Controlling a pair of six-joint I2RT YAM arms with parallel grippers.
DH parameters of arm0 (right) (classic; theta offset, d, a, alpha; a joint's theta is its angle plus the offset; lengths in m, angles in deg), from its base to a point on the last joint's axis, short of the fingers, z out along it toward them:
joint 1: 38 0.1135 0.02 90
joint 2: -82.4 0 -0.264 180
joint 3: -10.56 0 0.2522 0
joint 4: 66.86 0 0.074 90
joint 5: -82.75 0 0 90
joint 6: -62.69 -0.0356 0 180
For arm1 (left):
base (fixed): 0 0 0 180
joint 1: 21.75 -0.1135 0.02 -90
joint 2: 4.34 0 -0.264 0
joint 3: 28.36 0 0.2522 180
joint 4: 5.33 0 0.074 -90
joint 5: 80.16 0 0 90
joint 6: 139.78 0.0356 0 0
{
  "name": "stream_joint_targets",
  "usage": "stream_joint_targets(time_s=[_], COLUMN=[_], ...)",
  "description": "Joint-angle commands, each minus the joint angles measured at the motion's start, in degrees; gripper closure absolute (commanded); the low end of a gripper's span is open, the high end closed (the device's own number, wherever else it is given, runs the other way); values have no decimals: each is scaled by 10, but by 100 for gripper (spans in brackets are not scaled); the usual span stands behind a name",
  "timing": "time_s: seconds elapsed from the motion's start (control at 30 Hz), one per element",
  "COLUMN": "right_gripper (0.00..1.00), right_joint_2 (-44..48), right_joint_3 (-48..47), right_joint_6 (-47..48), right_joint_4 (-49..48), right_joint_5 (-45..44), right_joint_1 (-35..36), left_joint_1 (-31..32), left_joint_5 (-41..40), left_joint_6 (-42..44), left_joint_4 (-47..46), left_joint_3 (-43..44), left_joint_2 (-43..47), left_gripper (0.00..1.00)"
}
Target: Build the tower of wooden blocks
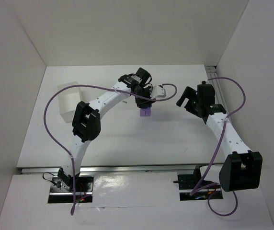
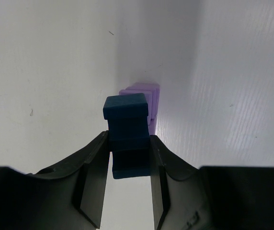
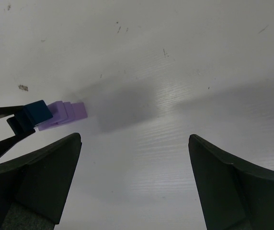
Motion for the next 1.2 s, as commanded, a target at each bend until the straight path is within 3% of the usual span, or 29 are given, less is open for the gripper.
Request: stream_joint_targets(time_s=[0.0, 1.17], right_gripper=[0, 0], right_joint_2=[1, 1], right_joint_3=[-1, 4], right_joint_6=[-4, -4], right_joint_4=[-23, -23], right_joint_5=[0, 0], right_joint_1=[-4, -4], left_joint_1=[6, 6], left_joint_5=[3, -8], left_joint_6=[7, 12], left_joint_4=[-11, -11], left_joint_3=[7, -19], left_joint_2=[-9, 7], left_gripper=[70, 66])
